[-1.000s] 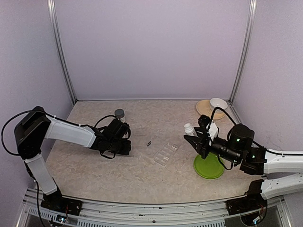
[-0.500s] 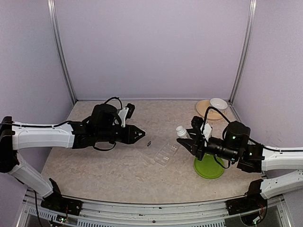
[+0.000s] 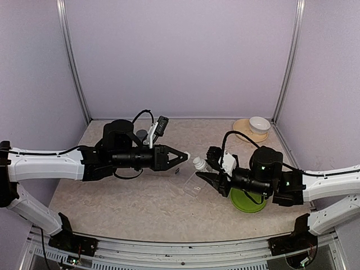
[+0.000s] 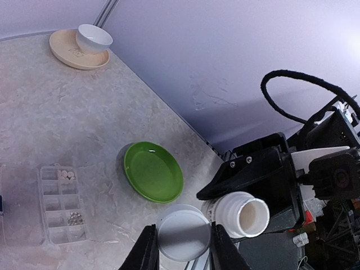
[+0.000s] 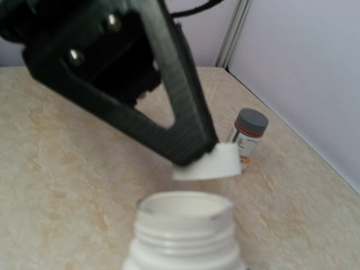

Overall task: Sort the pills into containers
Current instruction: Close the lid of the pill bottle.

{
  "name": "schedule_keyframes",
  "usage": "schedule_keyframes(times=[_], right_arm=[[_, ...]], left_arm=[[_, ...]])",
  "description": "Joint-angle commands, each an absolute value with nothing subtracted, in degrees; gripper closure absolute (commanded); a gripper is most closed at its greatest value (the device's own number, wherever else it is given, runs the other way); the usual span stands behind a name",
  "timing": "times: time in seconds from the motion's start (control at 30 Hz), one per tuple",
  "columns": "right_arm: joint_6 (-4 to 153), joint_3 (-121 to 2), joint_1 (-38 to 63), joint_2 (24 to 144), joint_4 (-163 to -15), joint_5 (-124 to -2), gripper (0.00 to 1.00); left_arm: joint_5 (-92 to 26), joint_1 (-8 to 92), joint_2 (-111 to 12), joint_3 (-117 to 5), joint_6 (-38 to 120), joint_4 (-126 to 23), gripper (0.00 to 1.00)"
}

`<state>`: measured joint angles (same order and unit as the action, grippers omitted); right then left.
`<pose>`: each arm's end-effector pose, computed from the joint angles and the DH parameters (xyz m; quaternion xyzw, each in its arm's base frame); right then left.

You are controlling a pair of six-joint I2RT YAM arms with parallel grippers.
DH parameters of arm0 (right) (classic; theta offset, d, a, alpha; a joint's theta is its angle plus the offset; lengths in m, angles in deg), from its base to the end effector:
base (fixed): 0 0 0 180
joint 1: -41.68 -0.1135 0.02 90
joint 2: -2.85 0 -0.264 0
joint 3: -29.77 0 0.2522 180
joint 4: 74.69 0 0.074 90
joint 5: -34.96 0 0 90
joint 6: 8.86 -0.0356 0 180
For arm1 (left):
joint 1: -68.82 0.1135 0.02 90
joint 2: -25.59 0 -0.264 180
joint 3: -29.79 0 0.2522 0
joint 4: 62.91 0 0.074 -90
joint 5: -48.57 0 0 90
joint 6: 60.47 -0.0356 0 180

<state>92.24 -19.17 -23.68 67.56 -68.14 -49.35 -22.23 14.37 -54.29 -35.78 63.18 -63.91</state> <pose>0.1107 0.2330 0.2661 -0.4455 0.6175 0.2615 0.5932 0.1781 -0.2694 0.2863 0.2414 0.7419 -0.5193 0.3487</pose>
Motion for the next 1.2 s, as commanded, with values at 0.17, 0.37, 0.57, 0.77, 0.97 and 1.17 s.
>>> schedule_keyframes(times=[0.17,0.37,0.57,0.77,0.97,1.17], right_arm=[[93.46,-21.75,-24.76,68.75,-69.24,-43.38,0.79],[93.46,-22.38,-24.85,69.21,-69.66,-43.57,0.79],[93.68,-22.87,-24.93,69.25,-69.97,-44.63,0.79],[93.67,-23.57,-25.16,70.12,-70.39,-44.73,0.79],[93.99,-24.05,-25.29,70.64,-70.68,-44.90,0.79],[93.82,-24.79,-25.47,71.14,-72.01,-44.06,0.79]], left_arm=[[-19.83,11.76,-52.73,-37.67,65.56,-68.47,0.80],[-19.27,11.26,-52.89,-37.71,66.09,-69.80,0.80],[-20.06,11.25,-53.28,-37.84,66.45,-70.01,0.80],[-20.17,11.27,-53.96,-38.41,66.77,-69.71,0.79],[-20.24,11.23,-55.11,-38.61,67.13,-69.27,0.79],[-20.33,11.09,-56.02,-38.93,67.28,-68.48,0.79]])
